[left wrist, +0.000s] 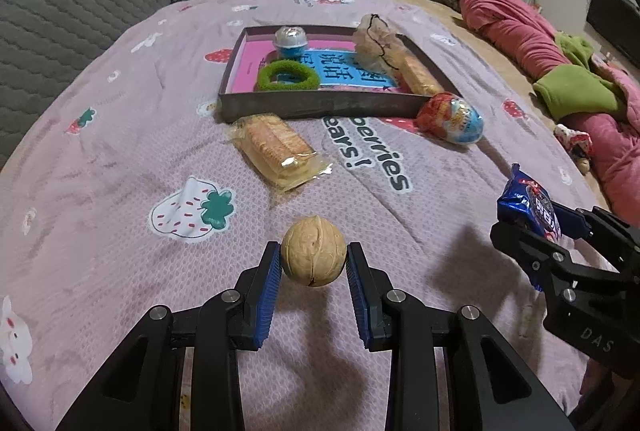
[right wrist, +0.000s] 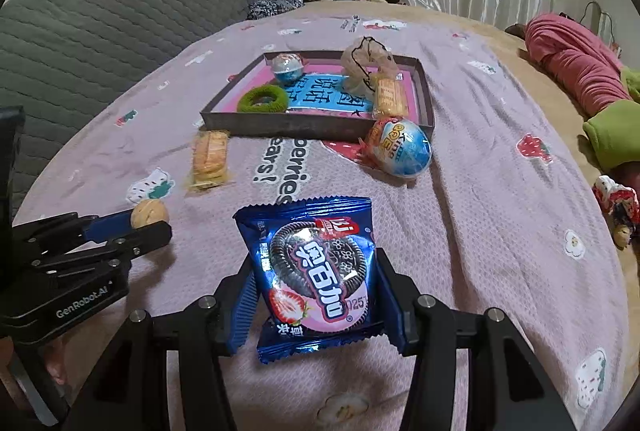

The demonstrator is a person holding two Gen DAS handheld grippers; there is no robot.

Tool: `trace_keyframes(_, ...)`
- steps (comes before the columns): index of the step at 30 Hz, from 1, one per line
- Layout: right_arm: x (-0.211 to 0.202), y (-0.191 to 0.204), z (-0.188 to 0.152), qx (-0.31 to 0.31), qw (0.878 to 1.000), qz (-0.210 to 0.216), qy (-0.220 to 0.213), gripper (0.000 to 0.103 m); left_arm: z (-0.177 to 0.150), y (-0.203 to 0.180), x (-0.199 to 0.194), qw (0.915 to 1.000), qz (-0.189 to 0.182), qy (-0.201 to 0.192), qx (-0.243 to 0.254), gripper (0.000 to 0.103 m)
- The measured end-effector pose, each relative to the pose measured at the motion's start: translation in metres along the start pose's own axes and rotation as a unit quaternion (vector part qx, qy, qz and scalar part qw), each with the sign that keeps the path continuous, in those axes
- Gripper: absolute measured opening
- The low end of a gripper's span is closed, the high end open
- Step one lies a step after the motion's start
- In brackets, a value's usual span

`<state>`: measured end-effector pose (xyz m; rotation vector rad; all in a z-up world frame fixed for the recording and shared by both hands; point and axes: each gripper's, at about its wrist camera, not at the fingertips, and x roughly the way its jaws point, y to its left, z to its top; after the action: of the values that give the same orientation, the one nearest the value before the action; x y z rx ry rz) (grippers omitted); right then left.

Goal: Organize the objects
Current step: 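Carry the walnut and blue cookie pack with both tools over the tray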

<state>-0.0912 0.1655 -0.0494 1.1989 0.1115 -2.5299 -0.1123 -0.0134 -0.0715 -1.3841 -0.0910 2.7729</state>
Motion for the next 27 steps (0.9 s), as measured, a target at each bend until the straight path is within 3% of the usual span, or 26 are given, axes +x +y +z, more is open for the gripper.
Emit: trace_keyframes(27, -0.058, 0.020, 0.007, -0.007, 0.999, 0.001, -0.048, 0.053, 0.018, -0.006, -0.058, 0.9987, 0.000, -0.048, 0.013, 0.034)
